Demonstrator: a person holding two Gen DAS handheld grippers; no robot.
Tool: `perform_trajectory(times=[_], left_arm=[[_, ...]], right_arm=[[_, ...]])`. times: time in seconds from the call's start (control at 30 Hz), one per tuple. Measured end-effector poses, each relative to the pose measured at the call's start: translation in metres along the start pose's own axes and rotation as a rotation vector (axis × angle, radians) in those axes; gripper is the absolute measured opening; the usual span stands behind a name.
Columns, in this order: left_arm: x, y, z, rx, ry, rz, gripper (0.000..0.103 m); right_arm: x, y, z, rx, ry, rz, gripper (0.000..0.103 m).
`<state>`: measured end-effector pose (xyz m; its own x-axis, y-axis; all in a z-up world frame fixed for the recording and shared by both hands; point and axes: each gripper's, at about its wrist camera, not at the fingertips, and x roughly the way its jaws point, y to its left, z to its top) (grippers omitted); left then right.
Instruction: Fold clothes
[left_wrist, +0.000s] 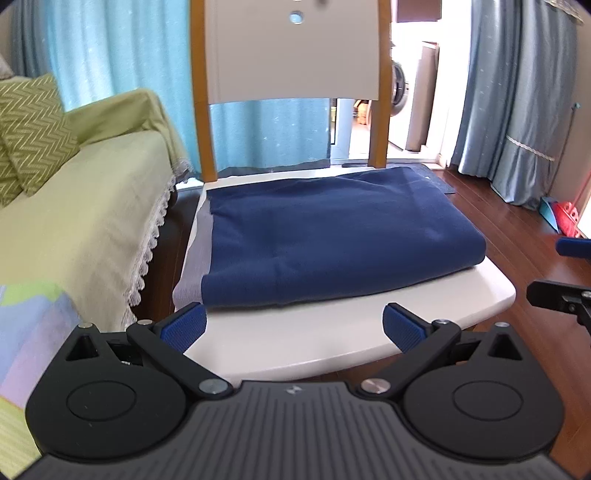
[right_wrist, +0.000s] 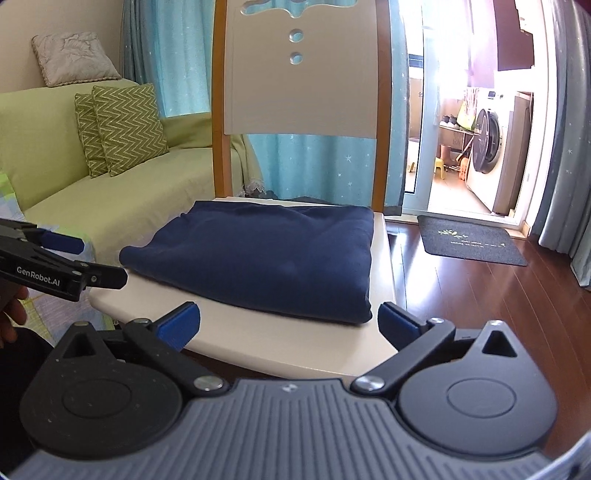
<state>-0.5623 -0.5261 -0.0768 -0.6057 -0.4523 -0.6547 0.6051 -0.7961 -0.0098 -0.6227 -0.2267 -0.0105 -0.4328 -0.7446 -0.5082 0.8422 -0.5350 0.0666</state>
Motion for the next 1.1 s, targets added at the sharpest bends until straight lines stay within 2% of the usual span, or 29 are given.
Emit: perform_trajectory(times=[0.13, 0.5, 0.8, 1.1], left_arm=[[-0.004, -0.003, -0.001, -0.033, -0.018, -0.033, 0.102], [-0.002, -0.008, -0.019, -0.138, -0.038, -0.037, 0.102], [-0.010, -0.007, -0.020, -0.150, -0.037, -0.044, 0.102], [-0.005, -0.009, -0.026, -0.166, -0.023, -0.057, 0.102]], right_arm=[[-0.004, 0.005, 0.000, -0.007, 0.011, -0.012, 0.102], [0.004, 0.010, -0.008, 0.031, 0.056, -0.017, 0.102], [0.008, 0.012, -0.013, 0.072, 0.086, -0.080, 0.102], [0.014, 0.020, -0.010, 0.088, 0.103, -0.096, 0.102]])
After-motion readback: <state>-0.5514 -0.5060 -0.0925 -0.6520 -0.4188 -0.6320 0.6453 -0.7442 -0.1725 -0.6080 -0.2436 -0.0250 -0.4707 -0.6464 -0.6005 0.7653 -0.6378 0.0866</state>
